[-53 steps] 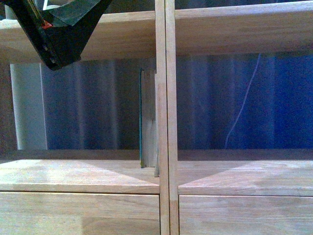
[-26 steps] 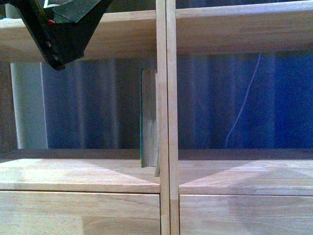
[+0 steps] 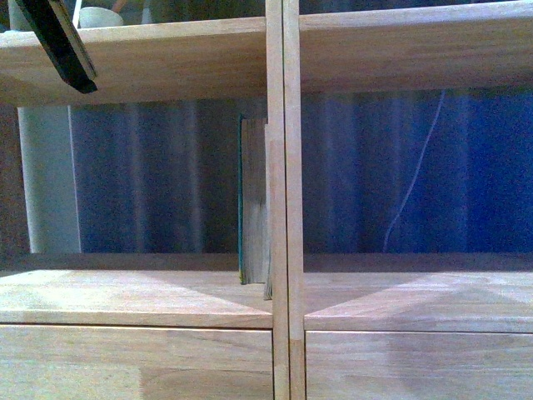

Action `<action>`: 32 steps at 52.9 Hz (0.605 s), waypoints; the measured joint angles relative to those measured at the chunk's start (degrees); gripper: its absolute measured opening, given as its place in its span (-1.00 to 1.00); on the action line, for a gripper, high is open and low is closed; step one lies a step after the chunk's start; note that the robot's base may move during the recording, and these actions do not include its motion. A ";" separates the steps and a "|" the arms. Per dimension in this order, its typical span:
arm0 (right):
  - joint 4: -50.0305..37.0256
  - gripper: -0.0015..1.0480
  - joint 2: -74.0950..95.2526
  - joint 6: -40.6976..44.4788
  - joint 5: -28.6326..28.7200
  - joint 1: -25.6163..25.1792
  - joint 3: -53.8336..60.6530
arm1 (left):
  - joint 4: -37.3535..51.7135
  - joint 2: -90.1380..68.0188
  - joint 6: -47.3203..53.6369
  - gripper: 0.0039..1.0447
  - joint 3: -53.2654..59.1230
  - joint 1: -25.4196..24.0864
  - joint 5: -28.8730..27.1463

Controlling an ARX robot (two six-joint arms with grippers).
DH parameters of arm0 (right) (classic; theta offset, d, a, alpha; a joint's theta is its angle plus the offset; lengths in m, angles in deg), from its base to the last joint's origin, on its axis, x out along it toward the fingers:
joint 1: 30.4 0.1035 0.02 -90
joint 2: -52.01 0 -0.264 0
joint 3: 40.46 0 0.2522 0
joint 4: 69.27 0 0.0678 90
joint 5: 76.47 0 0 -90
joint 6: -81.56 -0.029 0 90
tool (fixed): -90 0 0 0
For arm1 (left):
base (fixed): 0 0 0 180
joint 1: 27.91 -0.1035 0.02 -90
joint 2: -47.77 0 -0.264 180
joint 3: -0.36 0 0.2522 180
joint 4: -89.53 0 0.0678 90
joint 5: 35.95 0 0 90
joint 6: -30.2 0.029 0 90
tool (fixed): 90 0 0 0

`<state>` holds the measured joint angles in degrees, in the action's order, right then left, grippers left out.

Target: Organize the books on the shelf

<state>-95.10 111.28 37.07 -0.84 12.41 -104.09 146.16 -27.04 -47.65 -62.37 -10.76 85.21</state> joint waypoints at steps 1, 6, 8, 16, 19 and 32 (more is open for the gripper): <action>0.02 -0.86 0.00 -0.09 0.02 -0.09 0.02 | 0.00 0.15 0.00 -0.87 0.00 -0.02 -0.07; 0.37 -0.86 0.07 -1.01 0.00 -0.61 0.15 | 0.09 0.20 -0.04 -0.88 0.00 -0.09 -0.04; 0.46 -0.86 0.07 -1.16 0.02 -0.76 0.20 | 0.09 0.20 -0.07 -0.88 0.00 -0.13 0.04; 1.86 -0.86 0.22 -1.86 0.02 -1.62 0.28 | -0.48 0.22 0.35 -0.88 0.02 -0.44 0.57; 2.99 -0.76 0.26 -1.81 -0.24 -2.60 0.28 | -1.14 0.22 0.76 -0.88 0.02 -0.68 0.79; 2.54 -0.03 -2.78 8.17 -5.95 -16.17 4.24 | -5.90 0.76 5.90 -0.88 0.02 -4.13 3.17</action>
<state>-92.56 108.50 45.25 -6.78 -3.77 -99.85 140.26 -26.27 -41.75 -62.35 -14.89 88.38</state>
